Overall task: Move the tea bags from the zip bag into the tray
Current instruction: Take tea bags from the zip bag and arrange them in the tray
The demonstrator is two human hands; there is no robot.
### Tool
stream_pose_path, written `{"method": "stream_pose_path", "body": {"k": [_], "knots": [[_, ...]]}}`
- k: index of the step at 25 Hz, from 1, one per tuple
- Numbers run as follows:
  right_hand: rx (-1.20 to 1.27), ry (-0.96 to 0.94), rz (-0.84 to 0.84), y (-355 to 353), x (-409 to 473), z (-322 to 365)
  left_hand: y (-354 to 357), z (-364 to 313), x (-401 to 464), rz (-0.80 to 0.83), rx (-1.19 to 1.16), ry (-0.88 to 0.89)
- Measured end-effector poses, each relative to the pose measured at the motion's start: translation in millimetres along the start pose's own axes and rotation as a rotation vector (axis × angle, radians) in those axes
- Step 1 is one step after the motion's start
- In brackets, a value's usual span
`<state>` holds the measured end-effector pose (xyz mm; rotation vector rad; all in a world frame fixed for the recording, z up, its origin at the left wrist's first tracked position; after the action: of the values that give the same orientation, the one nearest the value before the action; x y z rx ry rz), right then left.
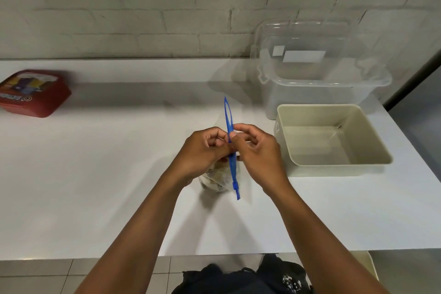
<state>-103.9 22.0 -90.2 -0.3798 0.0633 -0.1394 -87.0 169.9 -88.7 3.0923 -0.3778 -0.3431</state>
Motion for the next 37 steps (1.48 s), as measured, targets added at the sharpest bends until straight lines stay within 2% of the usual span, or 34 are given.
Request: {"method": "stream_pose_path", "body": {"k": [2, 5, 7, 9, 13, 15, 18, 20, 22, 25, 30, 35, 37], "knots": [[0.002, 0.046, 0.034, 6, -1, -1, 3, 1, -3, 0.007, -0.014, 0.001], [-0.080, 0.017, -0.128, -3, 8, -6, -3, -5, -10, -0.219, 0.061, 0.058], [-0.191, -0.058, -0.205, -16, 16, -5, -18, -14, -14, -0.387, 0.277, 0.191], [-0.319, -0.141, -0.263, -30, 20, 3, -31, -27, -22, -0.466, 0.536, 0.319], [-0.454, -0.320, -0.368, -33, 13, 22, -39, -41, -38, -0.574, 0.745, 0.518], [-0.508, -0.334, -0.334, -26, 6, 22, -34, -35, -41, -0.488, 0.806, 0.561], [-0.707, -0.237, -0.096, -13, -2, 5, -30, -3, -40, -0.287, 0.955, 0.415], [-0.736, -0.153, 0.038, 1, -12, -3, -28, 18, -41, -0.276, 0.948, 0.292], [-0.739, -0.114, 0.090, 13, -21, -5, -20, 27, -39, -0.281, 0.875, 0.200], [-0.797, -0.094, 0.094, 13, -25, -5, -11, 28, -37, -0.290, 0.832, 0.123], [-0.864, -0.078, 0.076, 3, -15, -1, -15, 16, -41, -0.295, 0.872, 0.147], [-0.966, -0.144, -0.024, -2, -13, 7, -14, 3, -42, -0.326, 0.885, 0.212], [-0.908, -0.280, -0.165, -2, -23, 19, -12, 4, -42, -0.320, 0.883, 0.219]]}}
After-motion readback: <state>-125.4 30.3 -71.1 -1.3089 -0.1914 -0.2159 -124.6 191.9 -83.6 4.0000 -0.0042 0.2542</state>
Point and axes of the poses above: each hand's wrist, its own x-axis towards the middle knuckle, its own y-axis out of the palm, z = x × y, the point moved 3 cm from there along x, towards the middle knuckle, and after that the axes turned 11 degrees about -x, right-handed, at the moved point
